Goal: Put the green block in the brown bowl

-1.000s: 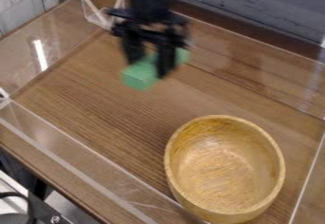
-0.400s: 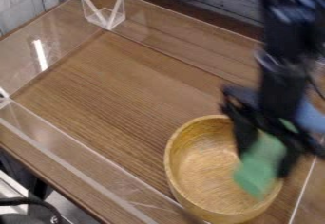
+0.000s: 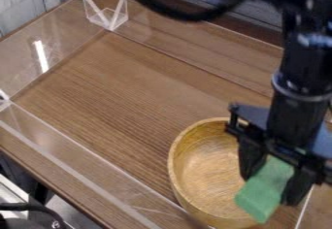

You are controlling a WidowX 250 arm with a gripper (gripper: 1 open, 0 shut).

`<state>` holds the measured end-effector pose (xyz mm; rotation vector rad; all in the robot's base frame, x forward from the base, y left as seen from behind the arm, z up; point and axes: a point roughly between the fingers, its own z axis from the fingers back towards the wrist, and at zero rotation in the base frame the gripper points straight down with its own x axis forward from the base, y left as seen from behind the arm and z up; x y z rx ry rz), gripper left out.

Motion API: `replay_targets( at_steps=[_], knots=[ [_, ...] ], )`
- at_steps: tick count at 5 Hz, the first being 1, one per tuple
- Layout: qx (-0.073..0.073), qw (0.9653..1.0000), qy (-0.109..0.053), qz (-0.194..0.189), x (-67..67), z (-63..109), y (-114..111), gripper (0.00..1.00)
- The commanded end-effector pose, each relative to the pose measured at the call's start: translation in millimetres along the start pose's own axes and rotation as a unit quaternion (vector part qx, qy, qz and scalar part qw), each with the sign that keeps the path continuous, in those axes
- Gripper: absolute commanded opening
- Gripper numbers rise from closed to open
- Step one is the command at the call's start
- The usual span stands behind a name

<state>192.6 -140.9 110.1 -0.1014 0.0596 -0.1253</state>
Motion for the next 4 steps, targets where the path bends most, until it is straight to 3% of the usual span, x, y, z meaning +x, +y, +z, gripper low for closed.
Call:
replay_targets(
  at_steps=[1,2,4],
  knots=[
    [-0.011,0.9989,-0.039,0.026,7.2,41.4,11,0.0],
    [-0.009,0.9986,-0.044,0.027,3.1,44.3,9,0.0],
    [-0.002,0.9986,-0.049,0.019,0.2,14.0,-7,0.0]
  ],
)
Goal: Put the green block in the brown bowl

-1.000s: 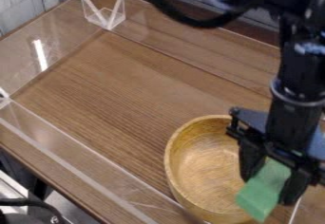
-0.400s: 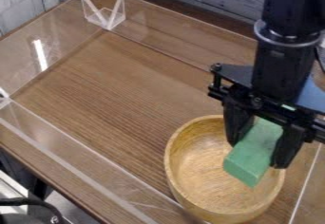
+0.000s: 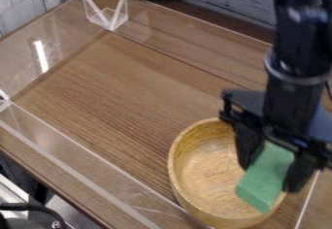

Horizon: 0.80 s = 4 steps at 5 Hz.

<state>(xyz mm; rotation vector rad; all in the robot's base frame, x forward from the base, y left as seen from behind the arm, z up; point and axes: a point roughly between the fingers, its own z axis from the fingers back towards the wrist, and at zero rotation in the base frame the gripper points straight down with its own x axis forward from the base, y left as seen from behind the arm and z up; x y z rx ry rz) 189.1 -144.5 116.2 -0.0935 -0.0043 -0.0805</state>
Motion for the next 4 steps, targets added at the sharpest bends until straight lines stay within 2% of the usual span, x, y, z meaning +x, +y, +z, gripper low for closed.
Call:
replay_targets(
  at_steps=[1,2,4],
  knots=[
    [-0.005,0.9998,-0.022,0.003,3.6,-2.1,-6,0.0],
    [-0.004,0.9997,-0.023,0.004,2.4,-8.5,-1,0.0],
    [-0.009,0.9996,-0.025,0.009,0.8,-7.3,5,0.0]
  ],
)
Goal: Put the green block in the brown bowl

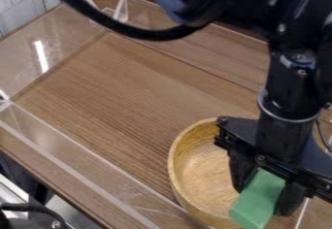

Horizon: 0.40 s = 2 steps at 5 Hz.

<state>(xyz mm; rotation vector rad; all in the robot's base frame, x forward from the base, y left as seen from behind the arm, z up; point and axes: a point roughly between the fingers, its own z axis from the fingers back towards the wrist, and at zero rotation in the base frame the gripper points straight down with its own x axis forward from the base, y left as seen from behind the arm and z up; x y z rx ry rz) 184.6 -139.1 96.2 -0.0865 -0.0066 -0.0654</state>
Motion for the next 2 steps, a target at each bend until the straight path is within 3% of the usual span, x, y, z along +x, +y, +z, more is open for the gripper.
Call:
replay_targets(
  at_steps=[1,2],
  knots=[
    [-0.016,0.9996,-0.025,0.001,5.3,12.2,0.4,0.0],
    [-0.017,0.9996,-0.024,0.005,5.0,10.7,2.7,0.0]
  ],
)
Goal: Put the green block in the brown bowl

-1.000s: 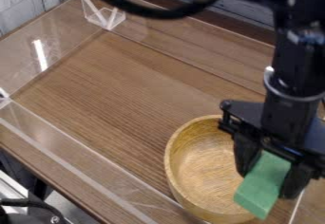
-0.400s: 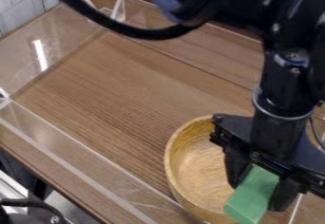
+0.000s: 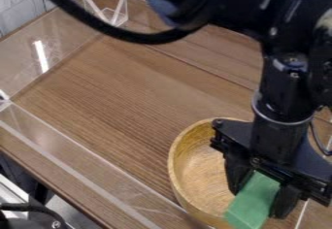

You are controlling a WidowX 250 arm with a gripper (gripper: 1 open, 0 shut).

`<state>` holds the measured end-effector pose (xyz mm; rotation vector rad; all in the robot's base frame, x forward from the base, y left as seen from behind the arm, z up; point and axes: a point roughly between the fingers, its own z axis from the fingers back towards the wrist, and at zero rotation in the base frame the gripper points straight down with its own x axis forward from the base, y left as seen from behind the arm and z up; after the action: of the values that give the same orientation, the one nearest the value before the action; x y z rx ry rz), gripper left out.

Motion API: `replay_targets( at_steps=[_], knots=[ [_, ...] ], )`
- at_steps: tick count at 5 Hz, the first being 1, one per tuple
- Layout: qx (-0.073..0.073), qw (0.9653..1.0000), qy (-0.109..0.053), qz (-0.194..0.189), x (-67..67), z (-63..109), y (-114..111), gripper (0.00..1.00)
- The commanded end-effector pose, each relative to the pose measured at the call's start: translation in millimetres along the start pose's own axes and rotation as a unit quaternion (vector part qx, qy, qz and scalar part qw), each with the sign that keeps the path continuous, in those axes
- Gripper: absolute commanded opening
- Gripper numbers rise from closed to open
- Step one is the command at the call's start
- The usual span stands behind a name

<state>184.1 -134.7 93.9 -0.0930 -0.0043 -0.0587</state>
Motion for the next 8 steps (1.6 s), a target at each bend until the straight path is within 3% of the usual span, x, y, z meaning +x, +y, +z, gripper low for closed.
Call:
replay_targets(
  at_steps=[1,8],
  knots=[
    [-0.015,0.9996,-0.024,0.006,5.6,10.0,0,0.0],
    [-0.026,0.9989,-0.018,0.035,12.7,-5.5,11,0.0]
  ],
)
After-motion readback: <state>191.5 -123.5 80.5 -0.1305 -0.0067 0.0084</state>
